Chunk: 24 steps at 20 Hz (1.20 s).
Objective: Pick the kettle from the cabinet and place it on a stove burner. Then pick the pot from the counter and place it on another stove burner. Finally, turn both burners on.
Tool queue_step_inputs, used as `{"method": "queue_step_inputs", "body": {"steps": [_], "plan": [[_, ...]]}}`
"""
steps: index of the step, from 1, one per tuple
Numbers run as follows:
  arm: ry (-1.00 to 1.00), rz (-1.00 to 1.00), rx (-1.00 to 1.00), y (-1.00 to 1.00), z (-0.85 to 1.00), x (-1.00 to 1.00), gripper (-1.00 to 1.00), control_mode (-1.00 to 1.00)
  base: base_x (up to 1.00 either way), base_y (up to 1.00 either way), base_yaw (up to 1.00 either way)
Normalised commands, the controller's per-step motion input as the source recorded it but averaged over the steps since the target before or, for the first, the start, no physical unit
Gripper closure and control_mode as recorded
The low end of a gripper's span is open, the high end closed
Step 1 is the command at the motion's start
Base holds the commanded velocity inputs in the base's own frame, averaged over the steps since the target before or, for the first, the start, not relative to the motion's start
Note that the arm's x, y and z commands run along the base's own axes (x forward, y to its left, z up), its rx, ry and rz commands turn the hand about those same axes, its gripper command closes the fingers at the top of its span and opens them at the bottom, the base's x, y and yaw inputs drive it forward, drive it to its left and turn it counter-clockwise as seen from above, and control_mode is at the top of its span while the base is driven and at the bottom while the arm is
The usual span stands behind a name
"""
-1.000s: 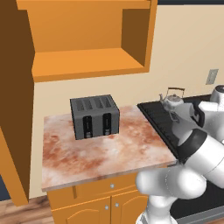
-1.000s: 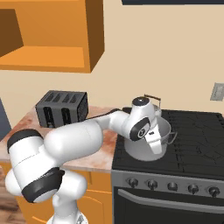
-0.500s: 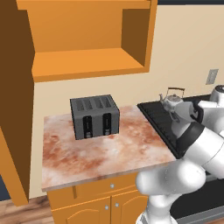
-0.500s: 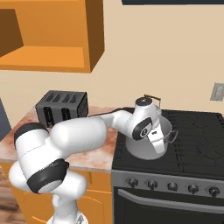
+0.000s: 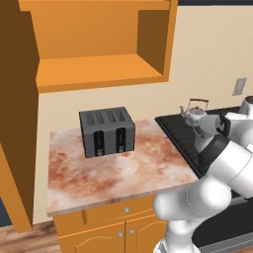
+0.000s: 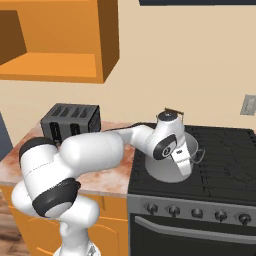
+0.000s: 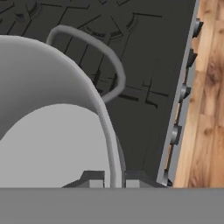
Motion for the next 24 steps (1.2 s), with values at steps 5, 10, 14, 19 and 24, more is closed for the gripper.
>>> {"method": "queue_step_inputs", "body": {"steps": [5, 10, 14, 19, 24], "plan": [[0.00, 0.04, 0.01, 0.00, -0.07, 0.02, -1.00, -1.00, 0.00, 0.00, 0.00], [-0.02, 0.02, 0.00, 0.00, 0.00, 0.00, -1.00, -1.00, 0.00, 0.00, 0.00], [-0.05, 0.01, 0.02, -0.02, 0.11, -0.02, -1.00, -1.00, 0.00, 0.00, 0.00], [-0.08, 0.00, 0.00, -0.03, 0.25, -0.11, -1.00, -1.00, 0.00, 0.00, 0.00], [-0.04, 0.00, 0.00, 0.02, 0.25, -0.20, -1.00, -1.00, 0.00, 0.00, 0.00]]}}
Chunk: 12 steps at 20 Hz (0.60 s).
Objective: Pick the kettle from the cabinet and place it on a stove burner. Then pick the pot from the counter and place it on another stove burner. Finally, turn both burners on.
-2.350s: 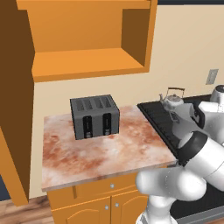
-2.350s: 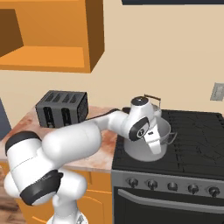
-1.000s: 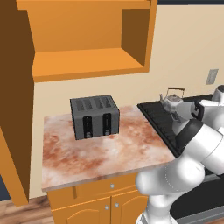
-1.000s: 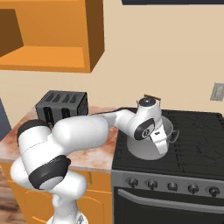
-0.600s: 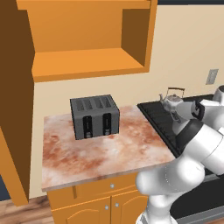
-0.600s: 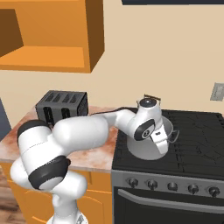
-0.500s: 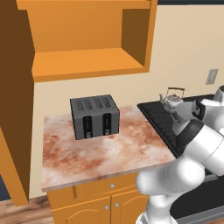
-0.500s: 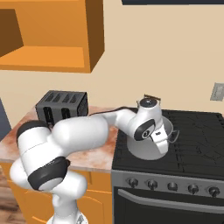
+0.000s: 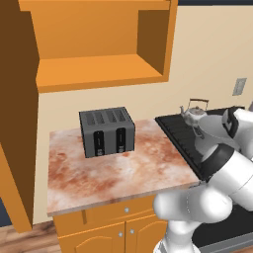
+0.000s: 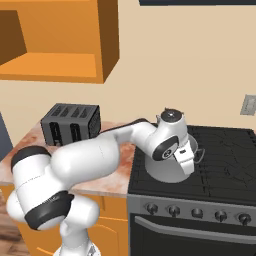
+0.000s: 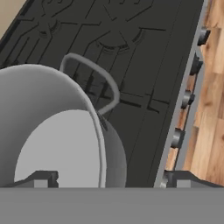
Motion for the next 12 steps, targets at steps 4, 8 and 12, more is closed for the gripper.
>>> {"method": "queue_step_inputs", "body": {"steps": [4, 8, 12], "plan": [[-0.04, 0.00, 0.00, 0.05, 0.24, -0.27, -1.00, -1.00, 0.00, 0.00, 0.00], [-0.01, 0.00, 0.00, 0.08, 0.25, -0.32, -1.00, -1.00, 0.00, 0.00, 0.00], [-0.03, 0.00, 0.05, 0.06, 0.29, -0.41, -1.00, -1.00, 0.00, 0.00, 0.00]]}}
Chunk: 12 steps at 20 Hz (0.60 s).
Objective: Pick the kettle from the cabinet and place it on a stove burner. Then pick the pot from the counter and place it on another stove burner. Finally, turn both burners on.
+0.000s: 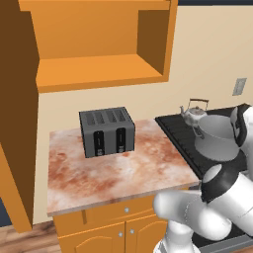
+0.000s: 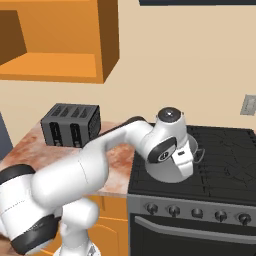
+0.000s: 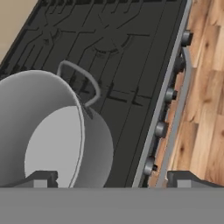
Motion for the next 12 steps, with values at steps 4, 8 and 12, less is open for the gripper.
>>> {"method": "queue_step_inputs", "body": {"steps": [4, 8, 12], "plan": [[-0.04, 0.00, 0.11, 0.00, 0.28, -0.54, -1.00, -1.00, 0.00, 0.00, 0.00], [0.00, 0.00, 0.15, 0.00, 0.11, -0.60, -1.00, -1.00, 0.00, 0.00, 0.00], [-0.02, 0.00, 0.12, 0.00, 0.01, -0.54, -1.00, -1.00, 0.00, 0.00, 0.00]]}}
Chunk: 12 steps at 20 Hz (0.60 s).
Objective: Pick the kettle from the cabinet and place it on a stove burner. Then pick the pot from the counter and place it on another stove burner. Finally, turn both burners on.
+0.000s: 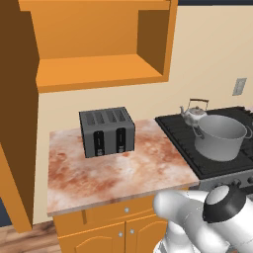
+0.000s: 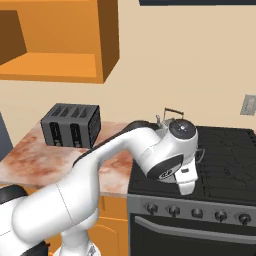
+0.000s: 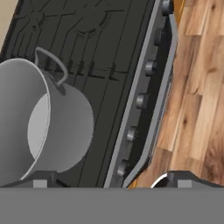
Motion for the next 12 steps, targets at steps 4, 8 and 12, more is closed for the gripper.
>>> {"method": "queue_step_inputs", "body": {"steps": [4, 8, 12], "plan": [[-0.06, 0.00, 0.16, -0.02, 0.00, -0.52, -1.00, -1.00, 0.00, 0.00, 0.00], [-0.11, 0.00, 0.17, -0.01, -0.01, -0.50, -1.00, -1.00, 0.00, 0.00, 0.00], [-0.15, -0.02, 0.14, 0.00, -0.05, -0.36, -1.00, -1.00, 0.00, 0.00, 0.00]]}}
